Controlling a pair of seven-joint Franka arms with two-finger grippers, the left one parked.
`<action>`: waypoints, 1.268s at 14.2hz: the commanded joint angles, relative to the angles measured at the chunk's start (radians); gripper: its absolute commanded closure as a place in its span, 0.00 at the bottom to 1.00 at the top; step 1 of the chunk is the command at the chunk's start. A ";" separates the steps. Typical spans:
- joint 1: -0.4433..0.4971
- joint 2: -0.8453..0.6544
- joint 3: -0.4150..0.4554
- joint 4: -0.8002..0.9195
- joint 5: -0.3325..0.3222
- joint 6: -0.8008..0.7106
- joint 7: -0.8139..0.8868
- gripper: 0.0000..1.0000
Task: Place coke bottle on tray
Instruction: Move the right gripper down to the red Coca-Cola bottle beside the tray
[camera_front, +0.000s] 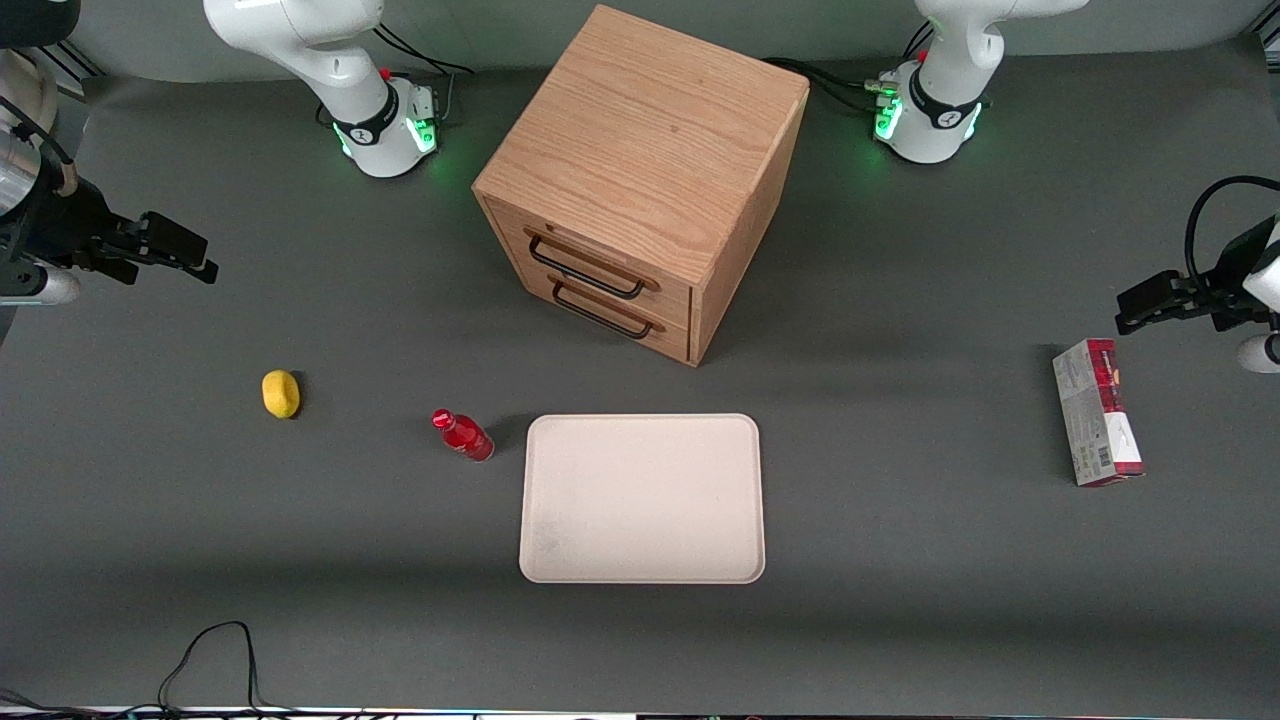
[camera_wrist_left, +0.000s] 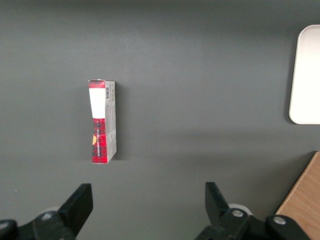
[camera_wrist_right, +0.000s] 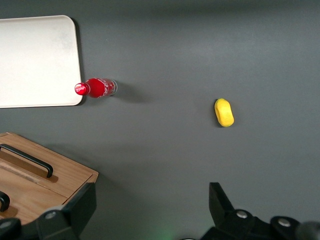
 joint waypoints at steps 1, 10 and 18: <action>0.008 -0.004 -0.002 0.001 0.020 -0.010 -0.014 0.00; 0.063 0.224 0.191 -0.043 0.026 0.328 0.178 0.00; 0.075 0.365 0.221 -0.312 -0.017 0.862 0.202 0.00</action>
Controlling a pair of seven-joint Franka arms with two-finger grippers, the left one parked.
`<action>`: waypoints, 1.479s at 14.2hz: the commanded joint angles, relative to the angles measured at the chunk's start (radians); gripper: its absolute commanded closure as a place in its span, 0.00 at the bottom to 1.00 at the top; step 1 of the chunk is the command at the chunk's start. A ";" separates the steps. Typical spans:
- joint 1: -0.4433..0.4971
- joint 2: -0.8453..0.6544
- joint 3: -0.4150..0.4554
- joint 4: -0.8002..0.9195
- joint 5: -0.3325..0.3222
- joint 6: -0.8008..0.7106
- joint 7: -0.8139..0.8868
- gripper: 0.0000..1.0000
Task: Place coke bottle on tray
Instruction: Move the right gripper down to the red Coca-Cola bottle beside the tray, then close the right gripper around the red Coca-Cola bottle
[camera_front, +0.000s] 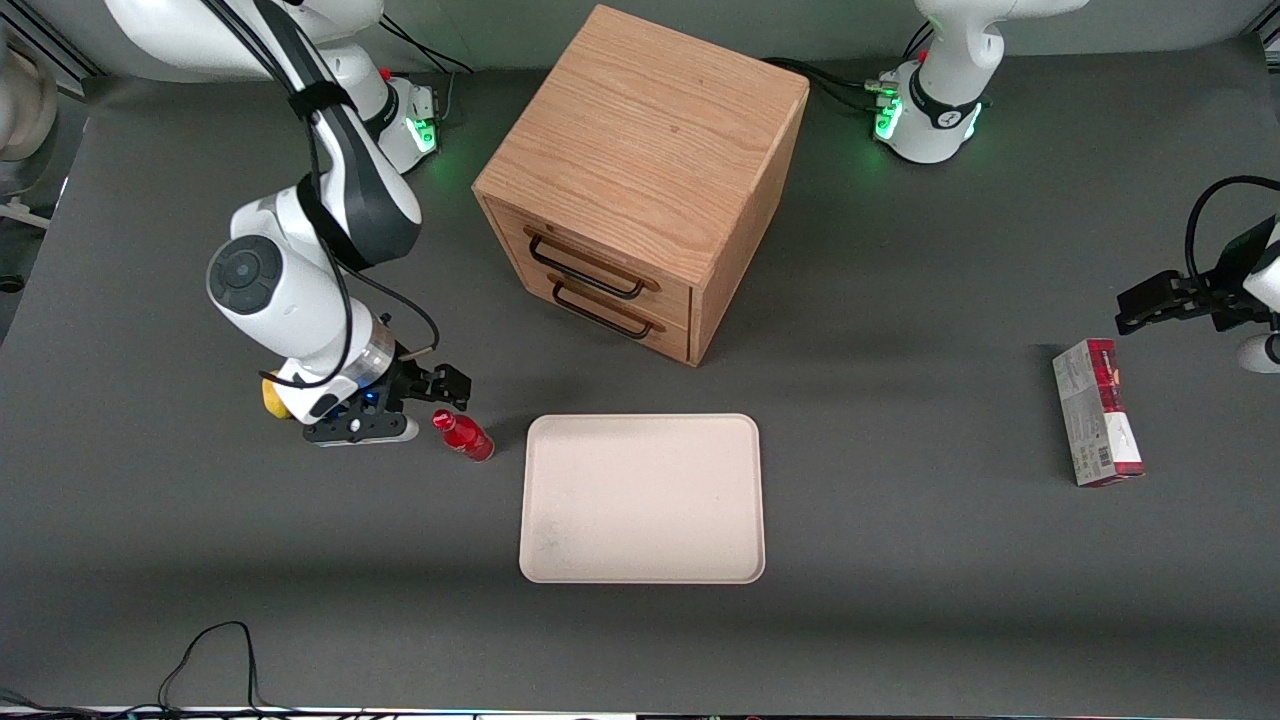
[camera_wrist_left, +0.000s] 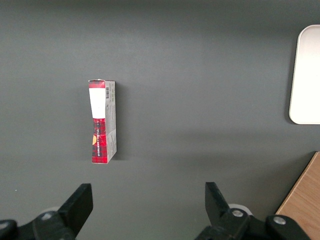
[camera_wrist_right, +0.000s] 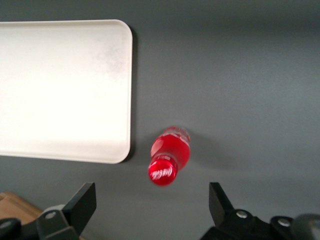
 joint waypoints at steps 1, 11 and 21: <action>0.001 0.049 0.000 -0.024 -0.032 0.107 0.012 0.00; 0.007 0.089 0.005 -0.027 -0.093 0.118 0.006 1.00; -0.008 0.112 -0.004 0.424 -0.081 -0.372 0.063 1.00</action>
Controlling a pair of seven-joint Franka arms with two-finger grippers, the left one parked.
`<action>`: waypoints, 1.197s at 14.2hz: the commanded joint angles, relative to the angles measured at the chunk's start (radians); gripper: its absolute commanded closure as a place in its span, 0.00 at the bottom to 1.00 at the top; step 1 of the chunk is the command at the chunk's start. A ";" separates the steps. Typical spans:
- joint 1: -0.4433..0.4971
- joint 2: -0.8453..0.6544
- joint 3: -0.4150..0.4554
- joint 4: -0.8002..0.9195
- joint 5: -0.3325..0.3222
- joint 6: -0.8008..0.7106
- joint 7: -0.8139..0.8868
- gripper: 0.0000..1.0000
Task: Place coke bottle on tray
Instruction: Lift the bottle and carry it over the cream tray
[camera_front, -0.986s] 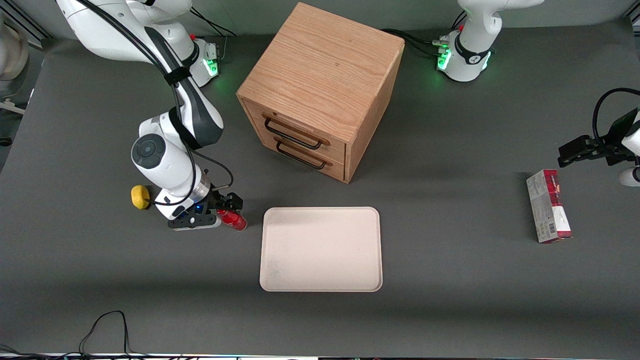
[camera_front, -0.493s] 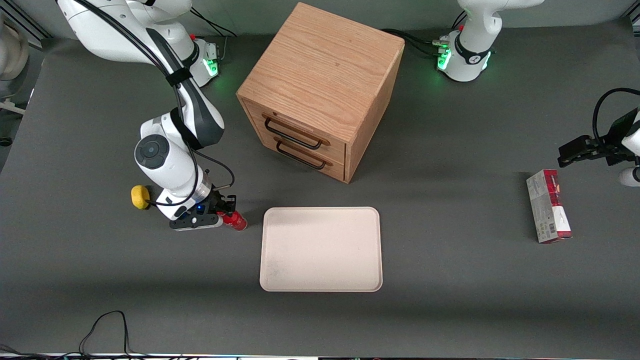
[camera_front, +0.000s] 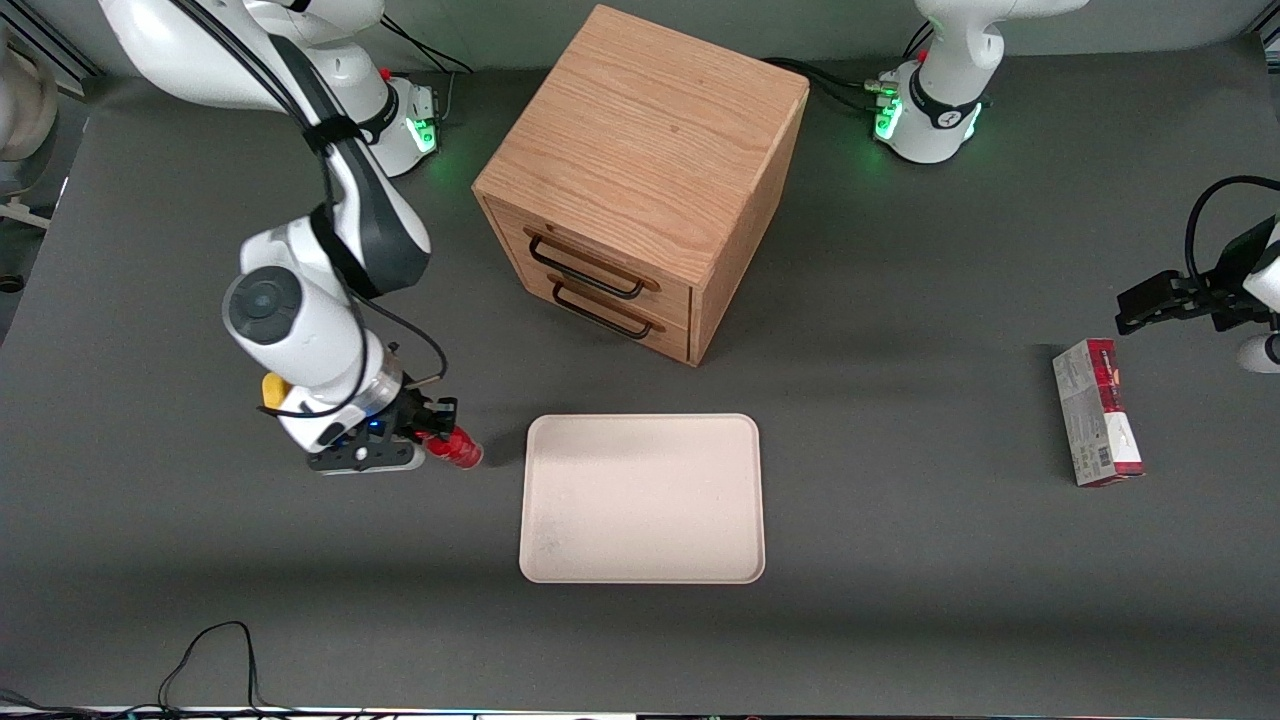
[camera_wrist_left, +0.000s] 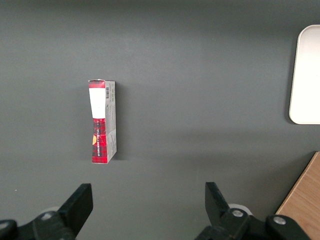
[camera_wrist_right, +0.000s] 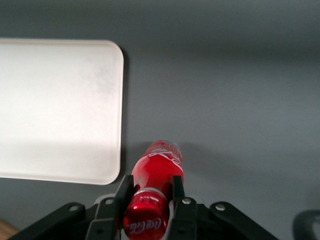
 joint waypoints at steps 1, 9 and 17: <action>-0.002 0.052 -0.004 0.248 0.002 -0.249 0.029 1.00; 0.009 0.385 0.209 0.757 -0.148 -0.320 0.305 1.00; 0.044 0.554 0.297 0.748 -0.364 -0.071 0.394 1.00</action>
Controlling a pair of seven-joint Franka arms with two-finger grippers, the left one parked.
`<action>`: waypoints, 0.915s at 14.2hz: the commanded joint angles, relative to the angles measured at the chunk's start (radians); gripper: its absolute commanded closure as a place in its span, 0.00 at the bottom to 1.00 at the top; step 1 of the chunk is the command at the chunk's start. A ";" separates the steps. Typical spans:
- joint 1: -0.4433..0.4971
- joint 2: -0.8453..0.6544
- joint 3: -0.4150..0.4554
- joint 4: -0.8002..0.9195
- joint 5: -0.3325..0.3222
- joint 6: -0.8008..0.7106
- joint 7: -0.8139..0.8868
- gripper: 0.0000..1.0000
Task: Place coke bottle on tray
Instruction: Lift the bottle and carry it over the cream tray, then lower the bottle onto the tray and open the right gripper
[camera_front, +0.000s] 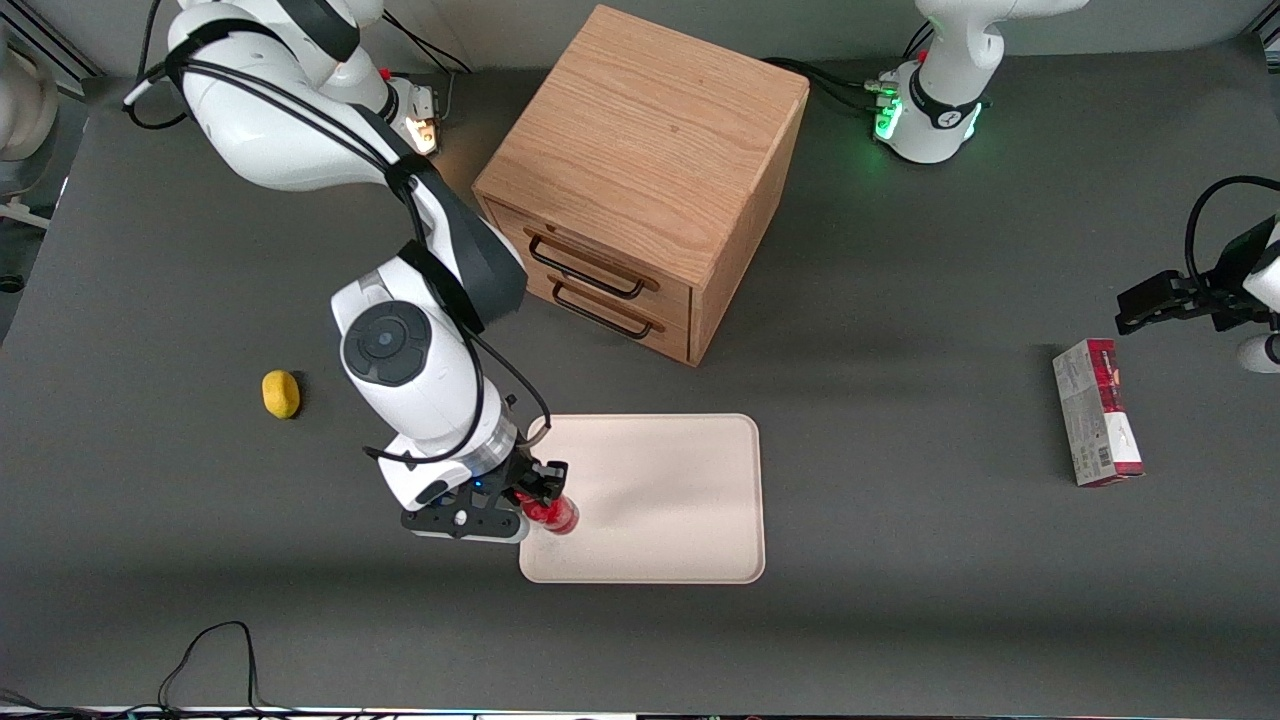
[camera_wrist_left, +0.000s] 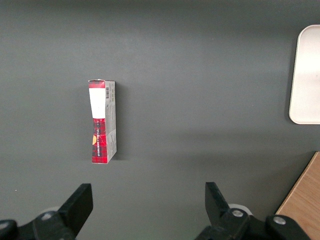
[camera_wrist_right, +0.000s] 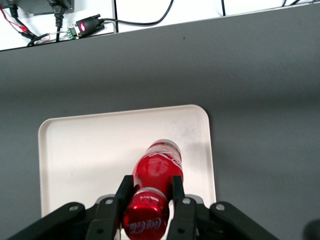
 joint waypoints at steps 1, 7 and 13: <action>0.008 0.086 0.012 0.052 -0.057 0.062 0.009 1.00; 0.006 0.115 -0.008 0.037 -0.073 0.071 -0.058 0.92; 0.003 0.080 -0.011 0.008 -0.090 0.097 -0.049 0.00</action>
